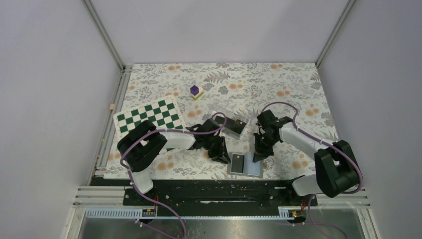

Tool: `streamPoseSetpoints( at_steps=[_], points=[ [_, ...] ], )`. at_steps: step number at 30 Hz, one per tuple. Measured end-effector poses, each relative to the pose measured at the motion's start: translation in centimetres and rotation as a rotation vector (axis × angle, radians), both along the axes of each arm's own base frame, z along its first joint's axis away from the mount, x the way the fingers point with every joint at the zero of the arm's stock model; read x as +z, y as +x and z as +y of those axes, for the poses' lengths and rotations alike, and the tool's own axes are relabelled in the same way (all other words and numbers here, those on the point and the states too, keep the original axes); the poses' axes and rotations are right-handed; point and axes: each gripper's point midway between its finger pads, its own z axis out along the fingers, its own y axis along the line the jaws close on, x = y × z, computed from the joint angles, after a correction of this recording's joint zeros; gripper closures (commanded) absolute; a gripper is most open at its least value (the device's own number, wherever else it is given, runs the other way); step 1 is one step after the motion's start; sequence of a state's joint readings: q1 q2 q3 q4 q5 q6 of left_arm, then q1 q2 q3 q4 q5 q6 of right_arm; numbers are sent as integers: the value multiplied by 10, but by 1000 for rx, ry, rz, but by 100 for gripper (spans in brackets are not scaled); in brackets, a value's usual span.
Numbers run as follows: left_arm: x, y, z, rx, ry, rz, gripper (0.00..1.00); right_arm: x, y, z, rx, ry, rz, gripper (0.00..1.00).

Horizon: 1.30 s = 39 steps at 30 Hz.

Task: Put the credit cards into the card holder
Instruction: Turn over the card slot in the card holder.

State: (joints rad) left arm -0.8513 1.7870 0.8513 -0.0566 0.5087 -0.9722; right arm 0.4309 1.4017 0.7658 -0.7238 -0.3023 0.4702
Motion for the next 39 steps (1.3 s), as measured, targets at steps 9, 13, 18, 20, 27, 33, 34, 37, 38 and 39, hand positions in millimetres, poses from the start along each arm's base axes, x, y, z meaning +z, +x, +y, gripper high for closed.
streamPoseSetpoints(
  at_steps=[9, 13, 18, 20, 27, 33, 34, 37, 38, 39],
  points=[
    [0, 0, 0, 0, 0, 0, 77, -6, 2, 19, 3, 68, 43, 91],
    [0, 0, 0, 0, 0, 0, 77, -3, 0, 37, 22, 133, 46, 75],
    [0, 0, 0, 0, -1, -1, 75, 8, 1, 64, 54, 251, 31, 63],
    [1, 0, -1, 0, -3, -3, 74, 12, 5, 73, 56, 299, 19, 58],
    [6, 8, 6, 15, 17, -59, 70, 21, 10, 90, 57, 408, 3, 42],
    [34, 43, 27, 99, 2, -156, 65, 32, 18, 91, 62, 419, -54, 36],
    [41, 50, 31, 112, -7, -177, 65, 36, 22, 90, 58, 414, -74, 36],
    [64, 76, 34, 139, -33, -238, 64, 53, 45, 80, 15, 401, -146, 36],
    [72, 85, 33, 141, -41, -258, 64, 60, 58, 73, -18, 404, -172, 36],
    [80, 93, 31, 143, -50, -277, 64, 64, 69, 67, -46, 400, -196, 37]
  ],
)
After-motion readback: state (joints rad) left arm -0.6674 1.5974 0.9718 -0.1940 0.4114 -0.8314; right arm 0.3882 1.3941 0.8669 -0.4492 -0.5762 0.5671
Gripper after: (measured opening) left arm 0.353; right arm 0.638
